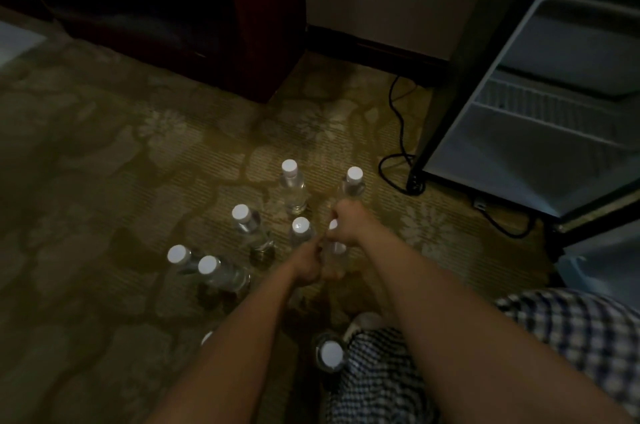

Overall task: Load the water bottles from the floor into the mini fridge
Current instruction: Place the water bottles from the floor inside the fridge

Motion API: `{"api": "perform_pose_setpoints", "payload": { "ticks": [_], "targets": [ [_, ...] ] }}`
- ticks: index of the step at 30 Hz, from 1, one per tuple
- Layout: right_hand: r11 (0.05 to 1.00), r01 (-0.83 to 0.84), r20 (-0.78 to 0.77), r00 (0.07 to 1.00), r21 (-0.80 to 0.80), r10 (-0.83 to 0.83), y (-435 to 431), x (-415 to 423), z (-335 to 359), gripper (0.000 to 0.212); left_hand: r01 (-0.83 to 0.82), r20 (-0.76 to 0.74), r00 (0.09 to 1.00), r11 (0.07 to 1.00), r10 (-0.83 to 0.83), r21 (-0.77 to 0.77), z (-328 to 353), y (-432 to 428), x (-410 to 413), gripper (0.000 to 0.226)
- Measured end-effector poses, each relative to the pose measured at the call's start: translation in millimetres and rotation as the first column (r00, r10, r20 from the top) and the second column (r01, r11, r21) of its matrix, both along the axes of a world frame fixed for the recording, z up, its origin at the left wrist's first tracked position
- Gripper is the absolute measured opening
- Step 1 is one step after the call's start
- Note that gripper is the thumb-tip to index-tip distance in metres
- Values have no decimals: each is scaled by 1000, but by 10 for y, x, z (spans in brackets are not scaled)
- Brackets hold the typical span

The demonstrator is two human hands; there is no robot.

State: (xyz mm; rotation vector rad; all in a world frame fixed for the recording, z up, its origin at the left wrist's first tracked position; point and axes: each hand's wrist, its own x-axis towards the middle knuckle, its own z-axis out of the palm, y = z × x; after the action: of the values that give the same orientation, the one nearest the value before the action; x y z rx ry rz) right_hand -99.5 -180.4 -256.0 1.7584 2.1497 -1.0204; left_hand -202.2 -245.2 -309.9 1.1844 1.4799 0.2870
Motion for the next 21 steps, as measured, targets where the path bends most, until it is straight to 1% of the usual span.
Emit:
{"api": "perform_pose_setpoints", "payload": {
  "ticks": [2, 5, 9, 11, 14, 17, 19, 21],
  "targets": [
    [1000, -31, -52, 998, -4, 31, 39, 0, 234, 25, -36, 2, 999, 998, 36, 60, 30, -50, -21, 75],
    [997, -56, -82, 995, 54, 60, -6, 38, 631, 29, -87, -2, 996, 982, 89, 166, 191, -105, -4, 85],
    [992, -55, -139, 988, 115, 71, -107, 105, 1085, 24, -119, 31, 993, 955, 115, 271, 571, -131, 74, 85],
    [981, -61, -150, 985, 182, 89, -174, 175, 1327, 21, -143, 80, 989, 937, 123, 319, 789, -140, 118, 79],
    [964, -41, -181, 979, 262, 90, -294, 322, 1673, 18, -192, 167, 977, 898, 135, 396, 1060, -204, 258, 62],
    [912, -59, -146, 981, 407, 129, -372, 490, 2066, 22, -283, 245, 951, 847, 188, 450, 1405, -307, 474, 45],
    [875, -59, -157, 976, 481, 152, -425, 602, 2314, 26, -320, 302, 933, 831, 195, 455, 1619, -329, 613, 34],
    [841, -41, -189, 967, 539, 169, -473, 757, 2527, 27, -323, 325, 929, 812, 175, 486, 1838, -325, 733, 33]
  ]
}}
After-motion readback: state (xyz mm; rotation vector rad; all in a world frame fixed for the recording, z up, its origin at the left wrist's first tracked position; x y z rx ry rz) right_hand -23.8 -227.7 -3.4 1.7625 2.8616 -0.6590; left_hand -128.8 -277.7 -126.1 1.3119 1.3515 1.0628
